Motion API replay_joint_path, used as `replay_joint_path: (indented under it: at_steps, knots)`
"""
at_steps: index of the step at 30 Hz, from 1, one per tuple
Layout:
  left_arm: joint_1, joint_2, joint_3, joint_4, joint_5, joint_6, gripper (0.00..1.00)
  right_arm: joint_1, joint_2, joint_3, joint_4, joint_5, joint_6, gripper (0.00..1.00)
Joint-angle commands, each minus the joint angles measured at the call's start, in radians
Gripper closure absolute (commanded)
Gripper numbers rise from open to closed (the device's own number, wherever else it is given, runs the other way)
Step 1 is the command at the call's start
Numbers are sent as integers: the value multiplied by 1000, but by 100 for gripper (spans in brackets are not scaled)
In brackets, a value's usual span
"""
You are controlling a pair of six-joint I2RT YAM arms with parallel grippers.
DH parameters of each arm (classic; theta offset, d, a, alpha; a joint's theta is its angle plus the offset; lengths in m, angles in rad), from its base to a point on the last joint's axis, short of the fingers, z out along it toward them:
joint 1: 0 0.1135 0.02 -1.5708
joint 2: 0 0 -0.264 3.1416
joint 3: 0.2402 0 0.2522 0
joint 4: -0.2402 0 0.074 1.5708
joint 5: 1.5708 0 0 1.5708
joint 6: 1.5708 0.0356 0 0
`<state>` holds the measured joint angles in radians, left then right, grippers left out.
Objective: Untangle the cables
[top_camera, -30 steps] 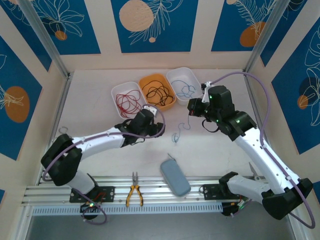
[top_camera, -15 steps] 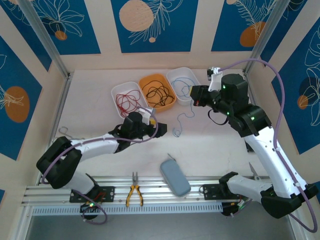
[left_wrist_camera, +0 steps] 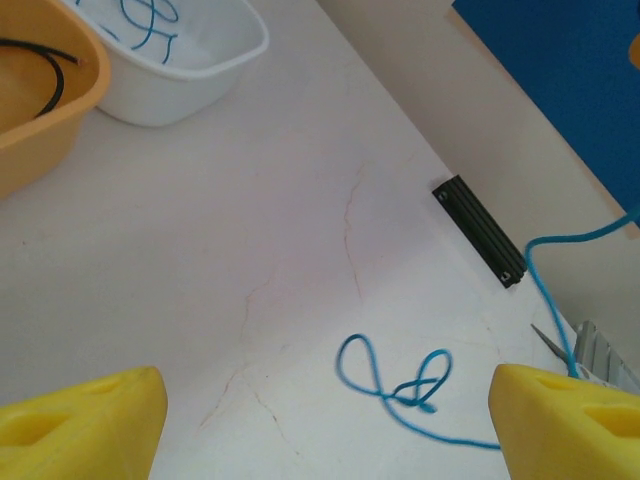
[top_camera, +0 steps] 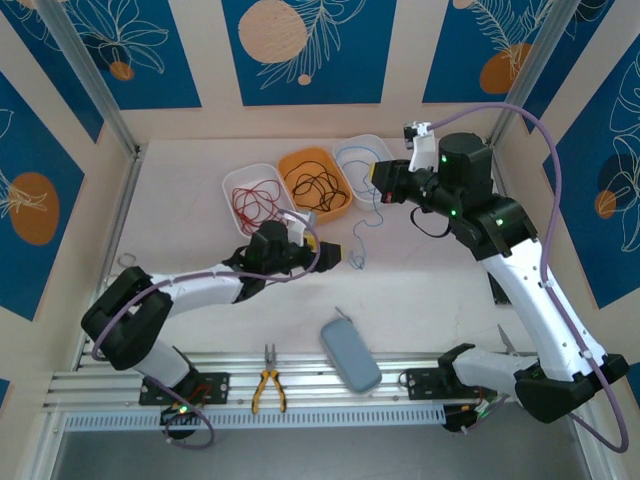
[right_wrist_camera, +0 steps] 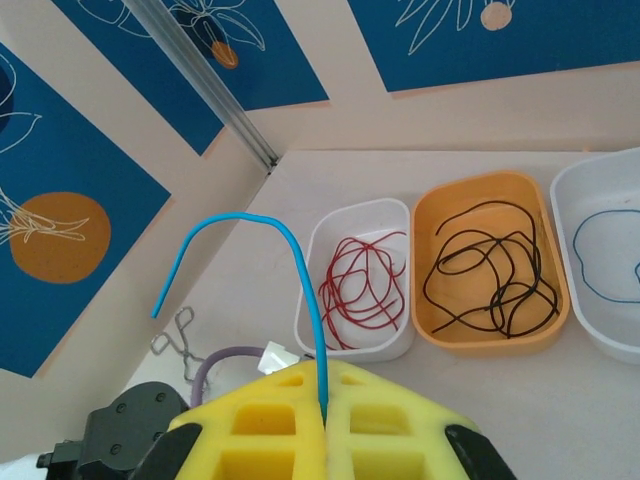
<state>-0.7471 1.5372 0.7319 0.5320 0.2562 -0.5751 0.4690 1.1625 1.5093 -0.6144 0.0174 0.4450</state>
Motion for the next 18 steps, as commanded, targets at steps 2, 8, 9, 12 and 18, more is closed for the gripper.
replay_joint_path:
  at_steps: [2, 8, 9, 12, 18]
  knots:
    - [6, 44, 32, -15, 47, -8, 16, -5, 3, 47, 27, -35, -15, 100]
    - [6, 85, 50, 28, 93, -44, 16, -6, 14, 54, 35, -46, -9, 100]
    - [6, 88, 50, 34, 96, -50, 16, -5, 17, 54, 36, -46, -9, 100]
    - [6, 92, 52, 48, 113, -64, 15, -5, 25, 53, 39, -49, -8, 100]
    - [7, 102, 47, 51, 145, -72, 14, -5, 53, 63, 51, -61, -3, 100]
